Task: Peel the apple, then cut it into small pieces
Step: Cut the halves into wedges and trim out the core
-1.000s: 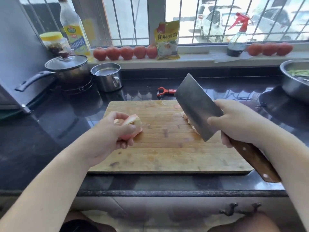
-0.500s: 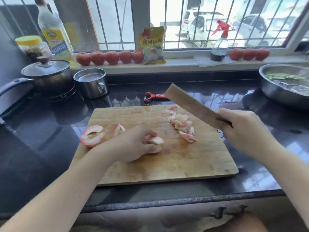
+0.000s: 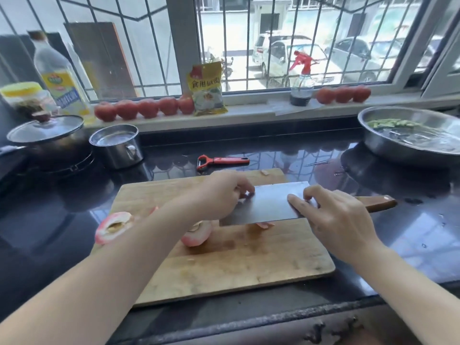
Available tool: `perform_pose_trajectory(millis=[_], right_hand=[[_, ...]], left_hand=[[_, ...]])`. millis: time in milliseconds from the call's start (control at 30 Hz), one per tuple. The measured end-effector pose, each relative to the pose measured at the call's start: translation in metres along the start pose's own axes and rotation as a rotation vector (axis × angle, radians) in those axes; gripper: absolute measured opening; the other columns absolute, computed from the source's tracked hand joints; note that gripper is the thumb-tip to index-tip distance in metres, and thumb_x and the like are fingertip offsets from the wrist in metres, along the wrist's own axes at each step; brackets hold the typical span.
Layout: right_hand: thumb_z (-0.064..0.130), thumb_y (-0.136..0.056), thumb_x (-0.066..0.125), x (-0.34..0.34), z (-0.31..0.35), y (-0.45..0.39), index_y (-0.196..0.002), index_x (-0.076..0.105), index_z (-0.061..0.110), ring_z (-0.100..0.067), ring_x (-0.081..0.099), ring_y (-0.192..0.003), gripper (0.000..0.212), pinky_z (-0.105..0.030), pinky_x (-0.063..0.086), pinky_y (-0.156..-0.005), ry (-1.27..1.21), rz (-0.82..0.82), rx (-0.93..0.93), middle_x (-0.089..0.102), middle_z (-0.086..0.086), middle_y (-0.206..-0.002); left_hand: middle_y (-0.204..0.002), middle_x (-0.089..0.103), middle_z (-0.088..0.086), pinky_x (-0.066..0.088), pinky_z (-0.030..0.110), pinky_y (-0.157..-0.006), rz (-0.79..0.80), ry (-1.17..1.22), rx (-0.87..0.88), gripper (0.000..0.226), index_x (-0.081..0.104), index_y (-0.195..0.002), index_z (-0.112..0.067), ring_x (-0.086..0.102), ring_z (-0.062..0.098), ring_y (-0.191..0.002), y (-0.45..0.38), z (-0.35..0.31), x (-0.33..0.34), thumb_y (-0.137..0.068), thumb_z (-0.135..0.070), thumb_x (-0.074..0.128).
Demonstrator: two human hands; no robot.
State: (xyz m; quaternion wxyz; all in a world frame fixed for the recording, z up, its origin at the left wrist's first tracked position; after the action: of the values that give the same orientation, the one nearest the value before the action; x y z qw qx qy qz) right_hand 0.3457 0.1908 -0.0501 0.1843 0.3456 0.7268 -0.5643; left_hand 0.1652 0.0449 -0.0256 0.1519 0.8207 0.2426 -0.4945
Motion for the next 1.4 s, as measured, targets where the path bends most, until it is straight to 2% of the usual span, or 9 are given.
perform_pose_trajectory(millis=[133, 267, 367, 433, 533, 767, 1033, 1200, 1400], right_hand=[[-0.015, -0.064, 0.072, -0.002, -0.006, 0.006, -0.102, 0.076, 0.016, -0.021, 0.047, -0.053, 0.049, -0.032, 0.036, -0.051, -0.013, 0.012, 0.033, 0.060, -0.005, -0.083], [-0.015, -0.064, 0.069, 0.000, -0.009, 0.010, -0.103, 0.074, 0.016, -0.021, 0.046, -0.053, 0.050, -0.032, 0.039, -0.048, -0.030, 0.037, 0.046, 0.059, -0.005, -0.084], [-0.016, -0.070, 0.060, 0.001, -0.005, 0.008, -0.100, 0.074, 0.014, -0.022, 0.045, -0.053, 0.046, -0.033, 0.041, -0.047, -0.041, 0.025, 0.042, 0.058, -0.006, -0.082], [-0.015, -0.073, 0.060, 0.002, -0.002, 0.006, -0.102, 0.074, 0.014, -0.022, 0.045, -0.053, 0.043, -0.034, 0.042, -0.047, -0.042, 0.015, 0.036, 0.058, -0.006, -0.082], [-0.011, -0.080, 0.061, 0.002, 0.003, 0.003, -0.105, 0.073, 0.015, -0.020, 0.044, -0.054, 0.038, -0.033, 0.041, -0.048, -0.020, 0.020, 0.028, 0.056, -0.004, -0.082], [-0.016, -0.075, 0.058, -0.001, 0.001, 0.007, -0.109, 0.074, 0.014, -0.022, 0.044, -0.052, 0.048, -0.032, 0.038, -0.046, -0.033, -0.011, 0.041, 0.053, -0.005, -0.077], [-0.004, -0.096, 0.047, -0.005, 0.018, -0.005, -0.086, 0.066, 0.012, -0.023, 0.042, -0.055, 0.027, -0.041, 0.042, -0.047, -0.066, -0.026, -0.012, 0.048, -0.005, -0.074], [-0.014, -0.077, 0.057, -0.004, 0.005, 0.001, -0.108, 0.074, 0.015, -0.021, 0.043, -0.054, 0.046, -0.034, 0.039, -0.046, -0.019, 0.002, 0.024, 0.050, -0.004, -0.077], [-0.003, -0.074, 0.078, -0.004, -0.021, -0.003, -0.096, 0.078, 0.026, -0.026, 0.053, -0.050, 0.037, -0.033, 0.046, -0.045, -0.164, 0.196, 0.311, 0.060, 0.004, -0.081]], left_hand=[[-0.138, 0.058, -0.010, 0.044, 0.025, -0.097, 0.020, 0.051, -0.113, 0.062, 0.055, -0.147, -0.028, 0.055, 0.019, -0.129, -0.028, 0.011, -0.004, -0.099, 0.005, 0.033], [-0.142, 0.062, -0.009, 0.046, 0.033, -0.110, 0.008, 0.251, 0.008, 0.068, 0.063, -0.137, -0.035, 0.059, 0.016, -0.130, -0.032, 0.006, -0.006, -0.096, 0.011, 0.033], [-0.160, 0.040, -0.014, 0.026, 0.039, -0.123, 0.122, -0.076, 0.211, 0.040, 0.049, -0.146, -0.051, 0.030, 0.014, -0.150, -0.018, -0.013, 0.007, -0.107, -0.039, 0.047], [-0.171, 0.008, -0.016, 0.006, 0.042, -0.127, 0.256, -0.275, 0.231, 0.056, 0.018, -0.155, -0.060, 0.001, 0.012, -0.157, -0.009, -0.019, 0.020, -0.101, -0.070, 0.030], [-0.170, -0.018, -0.014, -0.010, 0.043, -0.126, 0.283, -0.345, 0.208, 0.059, -0.004, -0.152, -0.066, -0.022, 0.014, -0.156, -0.006, -0.019, 0.032, -0.096, -0.078, 0.011], [-0.173, -0.010, -0.008, -0.010, 0.049, -0.126, 0.163, -0.428, -0.002, 0.072, 0.012, -0.161, -0.047, -0.015, 0.019, -0.157, -0.021, -0.001, 0.011, -0.096, -0.076, 0.005], [-0.171, -0.014, -0.012, -0.013, 0.046, -0.126, 0.255, -0.322, 0.327, 0.058, -0.001, -0.151, -0.069, -0.022, 0.013, -0.156, -0.023, -0.042, 0.033, -0.093, -0.077, -0.002], [-0.172, -0.008, -0.011, -0.011, 0.048, -0.126, 0.209, -0.433, 0.078, 0.077, 0.014, -0.160, -0.051, -0.017, 0.017, -0.158, -0.038, 0.003, 0.023, -0.090, -0.081, -0.003], [-0.156, 0.043, -0.007, 0.021, 0.044, -0.125, 0.072, 0.734, -0.421, 0.096, 0.065, -0.139, -0.023, 0.038, 0.017, -0.139, -0.029, 0.032, -0.017, -0.090, -0.087, 0.012]])
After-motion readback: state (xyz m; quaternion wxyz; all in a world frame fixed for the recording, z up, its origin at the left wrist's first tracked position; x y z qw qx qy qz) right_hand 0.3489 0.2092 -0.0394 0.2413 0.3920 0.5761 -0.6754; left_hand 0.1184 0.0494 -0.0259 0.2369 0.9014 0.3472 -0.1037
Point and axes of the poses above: each hand's wrist, its own y-axis away from the middle knuckle, its own x-axis out of the palm, z = x × y, the point moved 4 cm from there along -y, towards the middle knuckle
